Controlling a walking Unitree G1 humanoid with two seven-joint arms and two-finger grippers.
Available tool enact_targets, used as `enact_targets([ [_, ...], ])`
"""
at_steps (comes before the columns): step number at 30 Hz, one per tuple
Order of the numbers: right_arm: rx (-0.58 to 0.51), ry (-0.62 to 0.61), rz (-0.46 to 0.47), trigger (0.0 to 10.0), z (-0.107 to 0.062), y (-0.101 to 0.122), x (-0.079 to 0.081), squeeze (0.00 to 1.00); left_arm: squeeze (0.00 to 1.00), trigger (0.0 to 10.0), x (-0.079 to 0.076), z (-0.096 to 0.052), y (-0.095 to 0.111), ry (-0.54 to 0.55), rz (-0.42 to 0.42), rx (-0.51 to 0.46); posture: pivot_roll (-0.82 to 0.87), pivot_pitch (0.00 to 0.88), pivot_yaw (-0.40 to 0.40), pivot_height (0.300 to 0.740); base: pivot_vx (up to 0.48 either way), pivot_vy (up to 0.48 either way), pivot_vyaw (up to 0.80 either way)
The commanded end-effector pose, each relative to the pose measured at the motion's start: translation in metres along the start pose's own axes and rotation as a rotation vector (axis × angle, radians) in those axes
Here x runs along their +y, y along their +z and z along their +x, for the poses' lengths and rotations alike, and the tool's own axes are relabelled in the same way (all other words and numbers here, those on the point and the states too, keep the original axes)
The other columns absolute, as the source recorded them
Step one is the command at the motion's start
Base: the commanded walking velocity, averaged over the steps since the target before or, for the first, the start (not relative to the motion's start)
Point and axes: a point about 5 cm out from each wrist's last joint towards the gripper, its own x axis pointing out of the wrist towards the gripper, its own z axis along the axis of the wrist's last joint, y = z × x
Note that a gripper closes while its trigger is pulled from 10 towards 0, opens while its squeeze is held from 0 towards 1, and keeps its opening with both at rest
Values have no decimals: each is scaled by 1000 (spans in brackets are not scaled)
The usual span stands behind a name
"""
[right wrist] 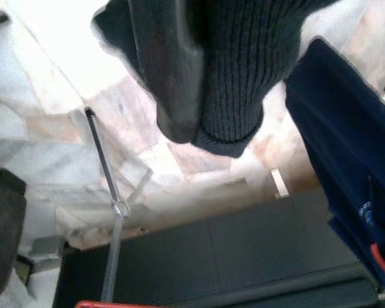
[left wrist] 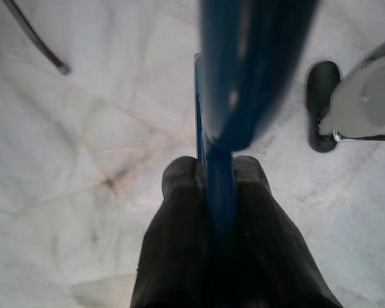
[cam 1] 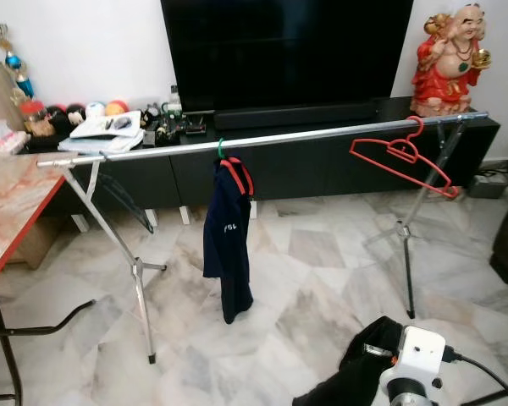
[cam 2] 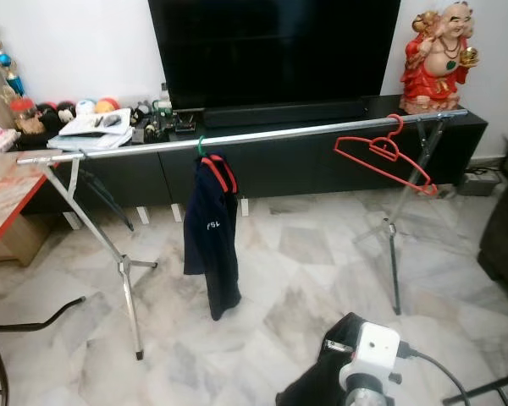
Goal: Hang hanger
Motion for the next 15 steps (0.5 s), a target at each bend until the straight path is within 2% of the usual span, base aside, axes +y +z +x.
enact_targets([
  [1, -32, 26, 0, 10000, 1, 6, 8, 0, 0, 10000, 3, -1, -7, 6, 4, 25, 60, 1, 38, 740, -356, 0, 0],
  [5, -29, 29, -4, 10000, 2, 7, 8, 0, 0, 10000, -9, 0, -9, -4, -2, 33, 60, 10, 37, 740, -355, 0, 0],
  [15, -23, 33, -13, 10000, 4, 6, 7, 0, 0, 10000, -23, 1, -7, -15, -1, 32, 64, 14, 32, 740, -357, 0, 0],
])
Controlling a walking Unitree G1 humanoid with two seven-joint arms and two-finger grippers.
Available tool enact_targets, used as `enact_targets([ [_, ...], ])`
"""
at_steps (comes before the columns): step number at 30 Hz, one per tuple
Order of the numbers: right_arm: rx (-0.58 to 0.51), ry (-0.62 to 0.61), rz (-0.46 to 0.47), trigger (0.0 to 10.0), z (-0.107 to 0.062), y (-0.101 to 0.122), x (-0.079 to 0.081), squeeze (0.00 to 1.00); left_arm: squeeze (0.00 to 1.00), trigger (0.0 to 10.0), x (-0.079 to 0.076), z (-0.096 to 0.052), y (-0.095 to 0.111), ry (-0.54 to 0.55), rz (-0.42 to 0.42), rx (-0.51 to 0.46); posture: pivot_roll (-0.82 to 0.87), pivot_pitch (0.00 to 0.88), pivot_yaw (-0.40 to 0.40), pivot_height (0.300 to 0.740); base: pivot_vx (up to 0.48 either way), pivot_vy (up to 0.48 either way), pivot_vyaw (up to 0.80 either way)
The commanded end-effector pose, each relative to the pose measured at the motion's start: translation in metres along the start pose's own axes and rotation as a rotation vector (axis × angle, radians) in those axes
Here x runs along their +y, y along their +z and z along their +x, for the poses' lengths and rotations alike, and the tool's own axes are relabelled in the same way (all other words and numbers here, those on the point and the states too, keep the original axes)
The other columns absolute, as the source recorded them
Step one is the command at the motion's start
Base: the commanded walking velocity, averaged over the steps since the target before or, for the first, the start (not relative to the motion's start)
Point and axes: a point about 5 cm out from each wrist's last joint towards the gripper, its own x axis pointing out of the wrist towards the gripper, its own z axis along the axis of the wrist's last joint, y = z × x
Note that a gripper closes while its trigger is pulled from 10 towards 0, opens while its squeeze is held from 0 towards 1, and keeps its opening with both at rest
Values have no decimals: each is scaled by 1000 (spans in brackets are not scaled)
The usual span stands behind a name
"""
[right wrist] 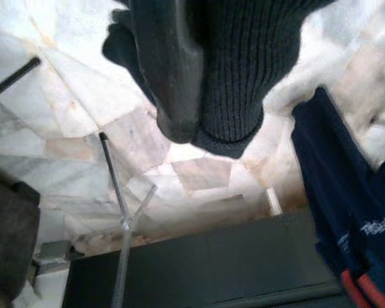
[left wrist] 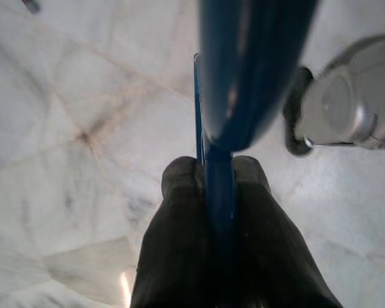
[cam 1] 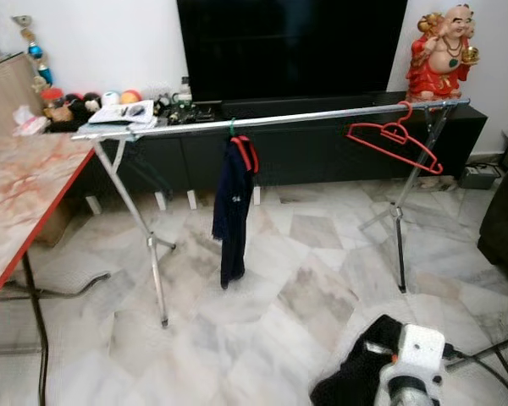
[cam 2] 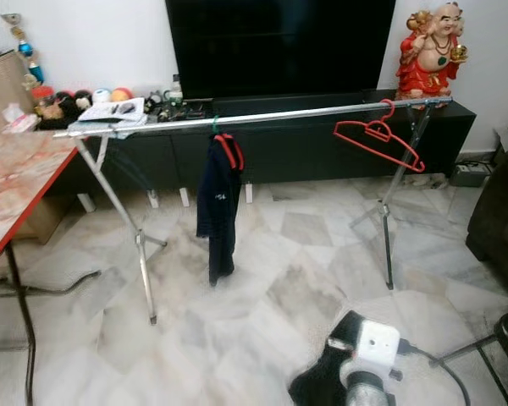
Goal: Hang hanger
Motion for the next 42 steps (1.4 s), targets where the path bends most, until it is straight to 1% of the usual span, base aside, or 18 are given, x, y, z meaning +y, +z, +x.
enact_targets([
  [1, -26, 25, -2, 10000, 3, 6, 7, 0, 0, 10000, 1, -1, -7, 13, 14, 31, 63, 15, 33, 740, -330, 0, 0],
  [6, -25, 29, 0, 10000, 3, 6, 10, 0, 0, 10000, -9, 0, -6, 8, 33, 31, 66, 19, 35, 740, -125, 0, 0],
  [12, -15, 30, -1, 10000, 3, 3, 11, 0, 0, 10000, -8, 0, -3, 11, 41, 25, 68, 22, 39, 740, 0, 0, 0],
  [17, -17, 31, -1, 10000, 5, 5, 11, 0, 0, 10000, -6, 1, 5, 16, 19, -8, 68, 24, 40, 740, 0, 0, 0],
  [20, -19, 31, 0, 10000, 6, 5, 11, 0, 0, 10000, -3, 2, 13, 21, -1, -37, 69, 24, 40, 740, 0, 0, 0],
  [24, -17, 34, -1, 10000, 6, 5, 12, 0, 0, 10000, -3, 3, 27, 21, 3, -62, 69, 23, 40, 740, 0, 0, 0],
  [27, -9, 36, -7, 10000, 7, 4, 12, 0, 0, 10000, -2, 3, 37, 14, 4, -99, 69, 24, 40, 740, 0, 0, 0],
  [29, 16, 42, -26, 10000, 9, 2, 12, 0, 0, 10000, 1, 3, 43, 22, -7, -145, 69, 26, 38, 740, 0, 0, 0],
  [30, 16, 42, -26, 10000, 9, 2, 12, 0, 0, 10000, 1, 3, 43, 22, -7, -145, 69, 26, 38, 740, 0, 0, 0],
  [31, 30, 56, -44, 10000, 13, 1, 14, 0, 0, 10000, 4, 2, 53, 36, -1, -200, 72, 26, 37, 740, 0, 0, 0],
  [34, 49, 77, -74, 10000, 22, 4, 17, 0, 0, 10000, 8, 0, 72, 57, 28, -297, 76, 23, 38, 740, 0, 0, 0],
  [35, 74, 75, -120, 10000, 34, 7, 18, 0, 0, 10000, 9, -4, 98, 64, 58, -405, 73, 18, 40, 740, 0, 0, 0],
  [36, 74, 75, -120, 10000, 34, 7, 18, 0, 0, 10000, 9, -4, 98, 64, 58, -405, 73, 18, 40, 740, 0, 0, 0],
  [37, 80, 65, -126, 10000, 40, 10, 17, 0, 0, 10000, 8, -7, 117, 53, 66, -476, 75, 15, 40, 740, 0, 0, 0],
  [38, 80, 65, -126, 10000, 40, 10, 17, 0, 0, 10000, 8, -7, 117, 53, 66, -476, 75, 15, 40, 740, 0, 0, 0],
  [39, 97, 46, -148, 10000, 48, 13, 16, 0, 0, 10000, 4, -13, 141, 22, 107, -568, 77, 10, 39, 740, 0, 0, 0],
  [40, 118, 28, -164, 10000, 53, 14, 15, 0, 0, 10000, 0, -18, 156, -13, 161, -625, 79, 7, 38, 740, 0, 0, 0],
  [42, 152, 2, -157, 10000, 58, 14, 14, 0, 0, 10000, -8, -25, 174, -86, 244, -691, 84, 4, 35, 740, 0, 0, 0],
])
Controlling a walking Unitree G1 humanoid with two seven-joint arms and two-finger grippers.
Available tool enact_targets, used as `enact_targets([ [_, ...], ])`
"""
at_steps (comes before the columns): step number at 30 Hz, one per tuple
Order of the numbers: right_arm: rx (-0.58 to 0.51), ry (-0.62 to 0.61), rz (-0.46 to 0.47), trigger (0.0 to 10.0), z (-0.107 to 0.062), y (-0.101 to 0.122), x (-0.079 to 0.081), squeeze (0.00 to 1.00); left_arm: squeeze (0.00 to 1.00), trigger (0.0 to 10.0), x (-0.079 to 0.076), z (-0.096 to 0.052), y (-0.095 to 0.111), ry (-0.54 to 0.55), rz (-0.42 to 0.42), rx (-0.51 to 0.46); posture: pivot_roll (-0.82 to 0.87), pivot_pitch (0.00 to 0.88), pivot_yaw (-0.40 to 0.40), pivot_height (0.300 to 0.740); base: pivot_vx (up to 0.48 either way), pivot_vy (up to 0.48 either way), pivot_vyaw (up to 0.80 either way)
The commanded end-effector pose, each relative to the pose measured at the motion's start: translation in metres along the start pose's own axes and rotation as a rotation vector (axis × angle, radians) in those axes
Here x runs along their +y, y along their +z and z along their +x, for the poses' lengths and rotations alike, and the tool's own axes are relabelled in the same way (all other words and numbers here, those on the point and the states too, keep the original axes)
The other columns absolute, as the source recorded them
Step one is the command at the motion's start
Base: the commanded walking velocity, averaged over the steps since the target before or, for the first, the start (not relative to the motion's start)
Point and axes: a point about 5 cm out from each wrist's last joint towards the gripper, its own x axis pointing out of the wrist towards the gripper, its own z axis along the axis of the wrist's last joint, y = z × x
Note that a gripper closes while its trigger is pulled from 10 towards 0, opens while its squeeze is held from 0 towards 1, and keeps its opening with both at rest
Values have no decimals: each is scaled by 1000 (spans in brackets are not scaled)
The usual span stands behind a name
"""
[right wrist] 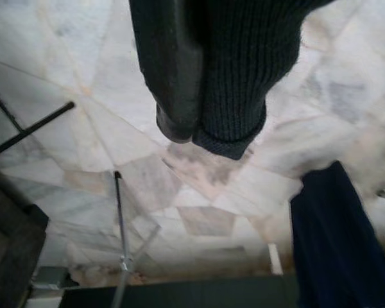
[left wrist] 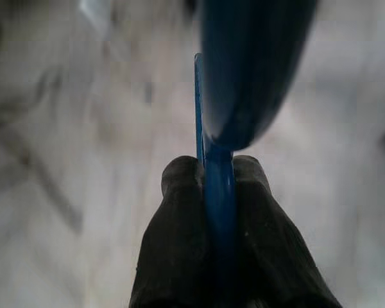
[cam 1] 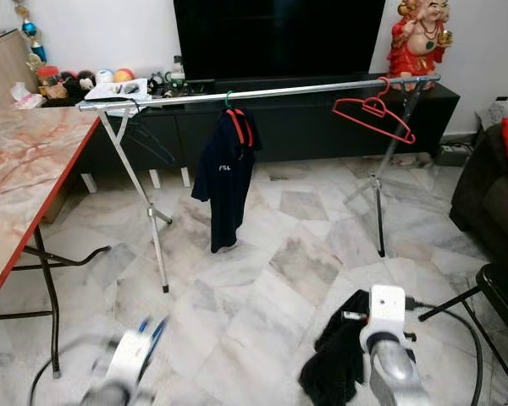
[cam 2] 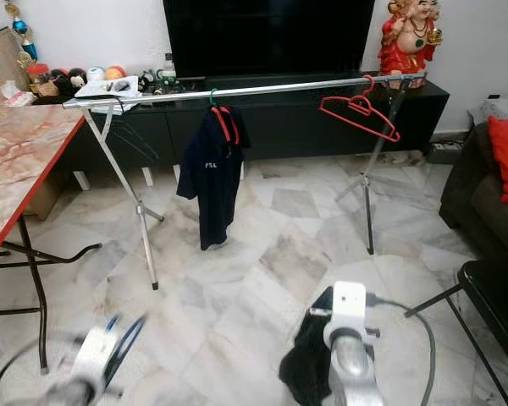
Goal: Hang hanger
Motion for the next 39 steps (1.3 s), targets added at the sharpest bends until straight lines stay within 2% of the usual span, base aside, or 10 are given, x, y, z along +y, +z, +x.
enact_targets([
  [1, 48, -23, 10, 10000, 2, -5, -2, 0, 0, 10000, -5, 3, 10, -96, 54, -39, 84, 4, 35, 740, 0, 0, 0],
  [2, 75, -10, 16, 10000, 5, -5, 1, 0, 0, 10000, -9, 6, 21, -181, 87, -65, 85, 0, 35, 740, 0, 0, 0],
  [3, 75, -10, 16, 10000, 5, -5, 1, 0, 0, 10000, -9, 6, 21, -181, 87, -65, 85, 0, 35, 740, 0, 0, 0],
  [5, 105, 12, -2, 10000, 8, -6, 5, 0, 0, 10000, -19, 8, 37, -351, 182, -92, 91, 0, 36, 740, 0, 0, 0],
  [6, 105, 12, -2, 10000, 8, -6, 5, 0, 0, 10000, -19, 8, 37, -351, 182, -92, 91, 0, 36, 740, 0, 0, 0],
  [7, 131, 40, -13, 10000, 10, -7, 10, 0, 0, 10000, -25, 8, 46, -490, 250, -78, 94, 0, 38, 740, 0, 0, 0],
  [15, 157, 177, -61, 10000, 16, 5, 31, 0, 0, 10000, -41, 3, 73, -759, 408, -67, 95, 0, 39, 740, 0, 0, 0],
  [21, 149, 254, -78, 10000, 20, 17, 43, 0, 0, 10000, -52, -11, 95, -909, 410, -89, 99, 4, 36, 740, 0, 0, 0],
  [30, 141, 279, -94, 10000, 22, 23, 47, 0, 0, 10000, -66, -32, 124, -1072, 306, -166, 108, 10, 33, 740, 0, 0, 0],
  [39, 102, 254, -68, 10000, 27, 39, 47, 0, 0, 10000, -83, -43, 134, -1112, 241, -202, 112, 18, 31, 740, 0, 0, 0],
])
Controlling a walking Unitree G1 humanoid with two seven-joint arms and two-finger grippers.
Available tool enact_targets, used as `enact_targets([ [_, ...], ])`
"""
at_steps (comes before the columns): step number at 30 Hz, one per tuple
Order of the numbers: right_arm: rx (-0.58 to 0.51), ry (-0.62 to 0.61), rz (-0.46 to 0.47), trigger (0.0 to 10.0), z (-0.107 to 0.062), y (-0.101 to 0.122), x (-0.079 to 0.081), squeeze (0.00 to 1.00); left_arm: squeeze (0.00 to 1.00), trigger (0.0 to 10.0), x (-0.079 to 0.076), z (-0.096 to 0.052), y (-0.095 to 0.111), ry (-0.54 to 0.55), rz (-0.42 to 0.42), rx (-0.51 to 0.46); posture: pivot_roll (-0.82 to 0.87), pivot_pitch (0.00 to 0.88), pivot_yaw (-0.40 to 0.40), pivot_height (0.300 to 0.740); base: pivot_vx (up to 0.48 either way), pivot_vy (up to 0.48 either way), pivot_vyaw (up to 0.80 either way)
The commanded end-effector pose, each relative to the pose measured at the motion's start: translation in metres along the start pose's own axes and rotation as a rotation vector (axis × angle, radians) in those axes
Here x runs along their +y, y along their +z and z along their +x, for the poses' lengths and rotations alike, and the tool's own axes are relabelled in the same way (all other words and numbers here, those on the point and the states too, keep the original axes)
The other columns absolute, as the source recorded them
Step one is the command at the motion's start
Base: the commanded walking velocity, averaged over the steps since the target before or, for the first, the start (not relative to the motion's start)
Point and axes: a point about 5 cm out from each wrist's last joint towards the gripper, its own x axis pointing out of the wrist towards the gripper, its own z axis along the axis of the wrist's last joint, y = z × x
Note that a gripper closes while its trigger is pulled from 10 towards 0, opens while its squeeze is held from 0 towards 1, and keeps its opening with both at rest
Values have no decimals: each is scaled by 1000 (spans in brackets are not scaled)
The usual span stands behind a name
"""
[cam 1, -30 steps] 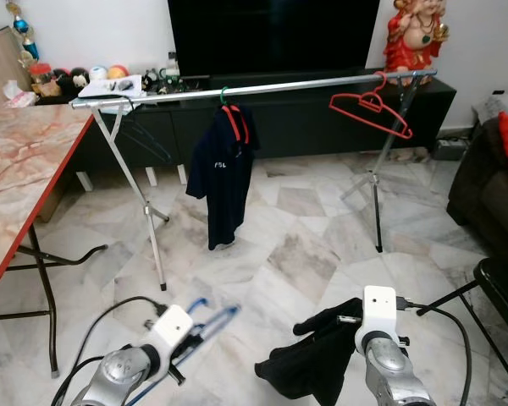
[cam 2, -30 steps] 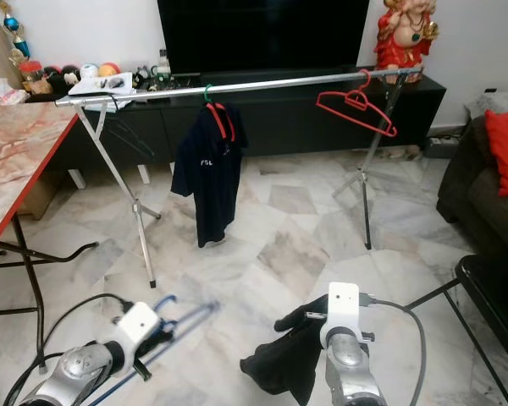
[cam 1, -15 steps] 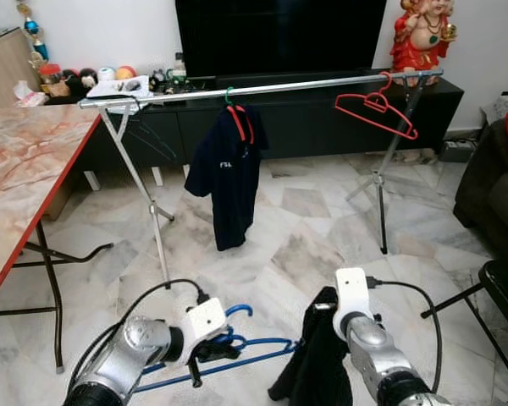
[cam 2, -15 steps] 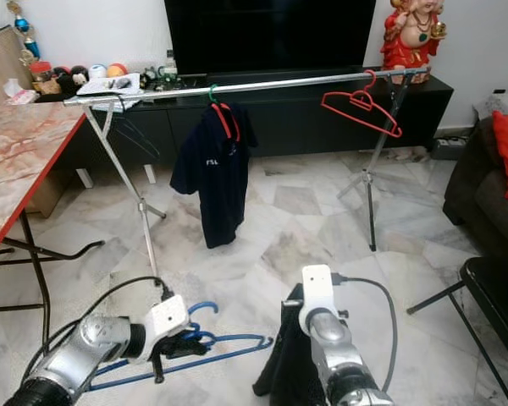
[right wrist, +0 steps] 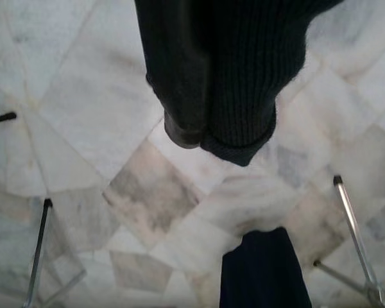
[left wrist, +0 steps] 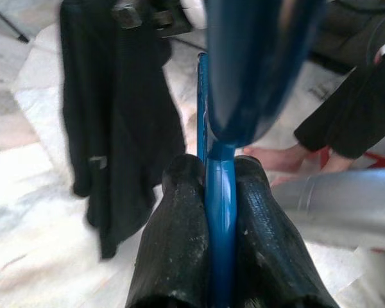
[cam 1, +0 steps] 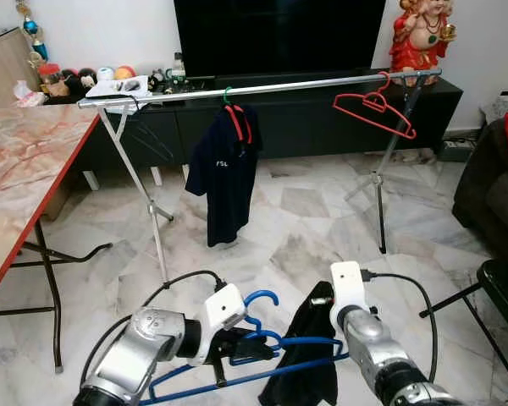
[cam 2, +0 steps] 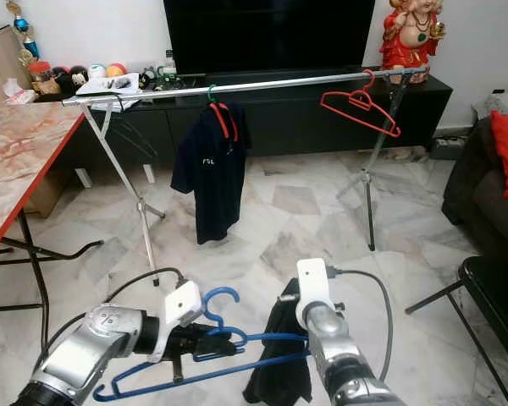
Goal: Hang hanger
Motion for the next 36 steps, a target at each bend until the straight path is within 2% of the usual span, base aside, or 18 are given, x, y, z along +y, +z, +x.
enact_targets([
  [1, -52, 1, 21, 10000, 2, 17, 2, 0, 0, 10000, -2, 4, 0, 40, 11, 18, 112, 18, 31, 740, 0, 0, 0],
  [7, -102, -8, 44, 10000, 3, 33, -2, 0, 0, 10000, 9, 2, -1, 211, 0, 14, 108, 22, 32, 740, 0, 0, 0],
  [9, -110, -9, 49, 10000, 3, 35, -2, 0, 0, 10000, 15, 0, 0, 284, -11, -3, 108, 22, 31, 740, 0, 0, 0],
  [11, -111, -9, 49, 10000, 3, 35, -2, 0, 0, 10000, 16, 0, 0, 294, -10, -6, 108, 24, 30, 740, 0, 0, 0],
  [13, -111, -11, 57, 10000, 3, 35, -3, 0, 0, 10000, 22, 0, 2, 363, -21, -25, 105, 26, 29, 740, 0, 0, 0],
  [22, -92, 8, 71, 10000, 2, 30, -2, 0, 0, 10000, 23, 2, 7, 392, -54, -84, 107, 31, 27, 740, 0, 0, 0],
  [27, -102, 70, 101, 10000, 2, 34, 4, 0, 0, 10000, 22, 4, 10, 376, -71, -114, 106, 31, 27, 740, 0, 0, 0],
  [30, -112, 117, 67, 10000, 2, 38, 8, 0, 0, 10000, 20, 5, 12, 359, -85, -134, 106, 31, 27, 740, 0, 0, 0],
  [36, -128, 102, 156, 10000, 1, 45, 3, 0, 0, 10000, 25, 4, 13, 407, -80, -134, 101, 32, 30, 740, 0, 0, 0],
])
